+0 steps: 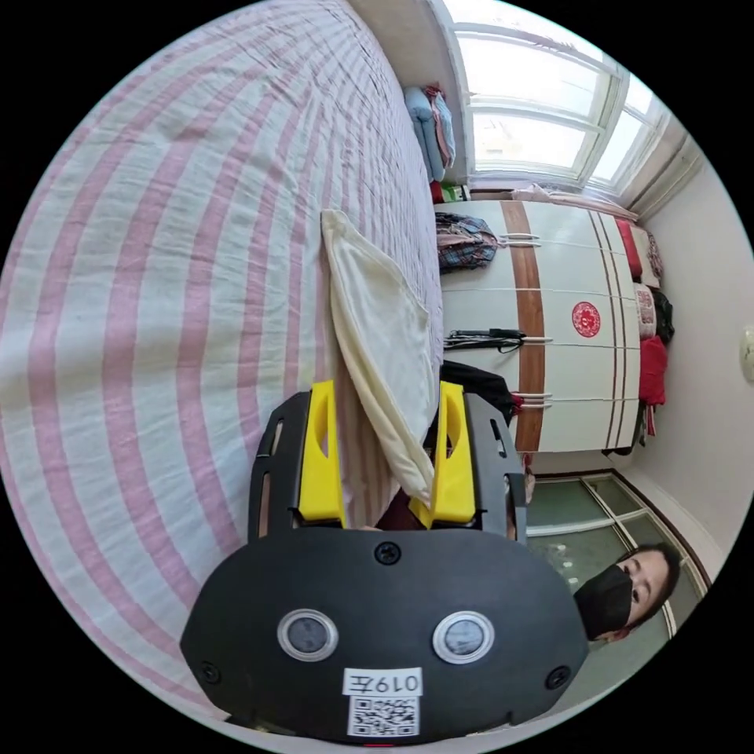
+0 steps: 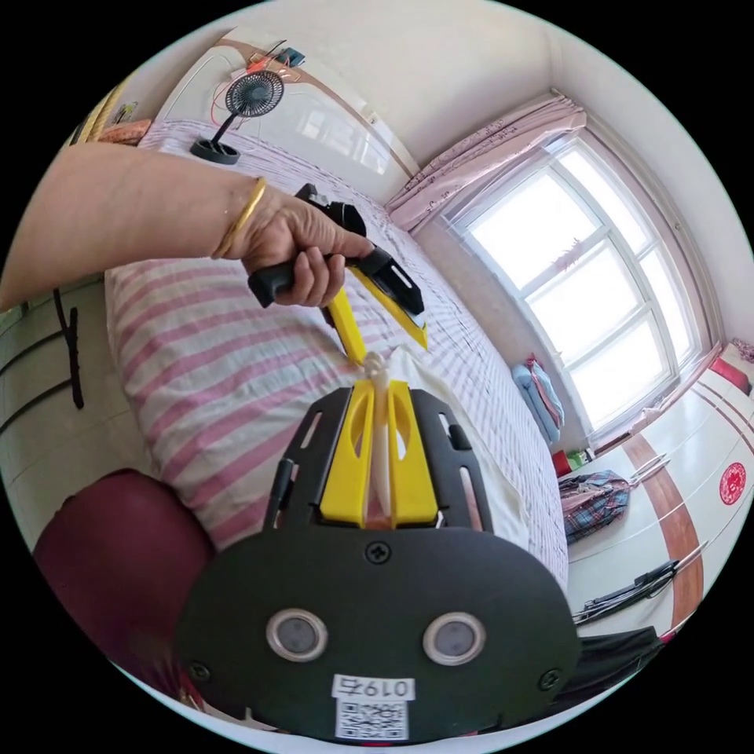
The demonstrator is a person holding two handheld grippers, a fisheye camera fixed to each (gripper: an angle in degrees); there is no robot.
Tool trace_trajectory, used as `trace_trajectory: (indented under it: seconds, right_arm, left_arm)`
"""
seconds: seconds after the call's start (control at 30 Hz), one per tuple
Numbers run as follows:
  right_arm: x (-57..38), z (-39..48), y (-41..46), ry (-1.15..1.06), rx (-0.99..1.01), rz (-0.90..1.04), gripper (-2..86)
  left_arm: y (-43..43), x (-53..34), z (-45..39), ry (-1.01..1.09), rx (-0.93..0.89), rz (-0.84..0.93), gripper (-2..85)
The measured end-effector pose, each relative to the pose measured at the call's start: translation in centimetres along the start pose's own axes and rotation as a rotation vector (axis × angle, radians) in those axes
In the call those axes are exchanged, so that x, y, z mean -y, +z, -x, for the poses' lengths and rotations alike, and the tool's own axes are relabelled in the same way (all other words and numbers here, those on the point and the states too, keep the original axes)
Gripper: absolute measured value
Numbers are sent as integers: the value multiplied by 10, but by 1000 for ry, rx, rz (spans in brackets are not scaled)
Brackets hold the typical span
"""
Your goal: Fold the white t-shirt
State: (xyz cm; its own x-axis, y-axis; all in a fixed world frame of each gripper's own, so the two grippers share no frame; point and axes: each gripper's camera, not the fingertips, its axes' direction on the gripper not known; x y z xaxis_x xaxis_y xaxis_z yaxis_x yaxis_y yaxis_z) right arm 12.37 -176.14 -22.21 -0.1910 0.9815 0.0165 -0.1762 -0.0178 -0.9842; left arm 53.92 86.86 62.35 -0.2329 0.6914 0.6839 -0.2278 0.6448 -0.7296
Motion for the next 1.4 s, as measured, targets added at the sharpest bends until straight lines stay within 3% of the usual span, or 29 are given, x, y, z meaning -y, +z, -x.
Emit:
trace_trajectory:
  seconds: [0.4,0.7,1.1,1.4]
  right_arm:
    - [-41,-32,10,49,33,-1,7]
    - [-91,-80,17,126,77,-11,7]
    - [-194,-187,17,367,242,-65,7]
    - [-305,-298,-2,591,305,-168,7]
  left_arm:
    - [77,127,68,-129,-68,-133,98]
    - [156,188,57,-85,83,-85,29]
    - [280,246,-45,39,212,-56,27]
    - [419,285,-165,117,231,-39,29]
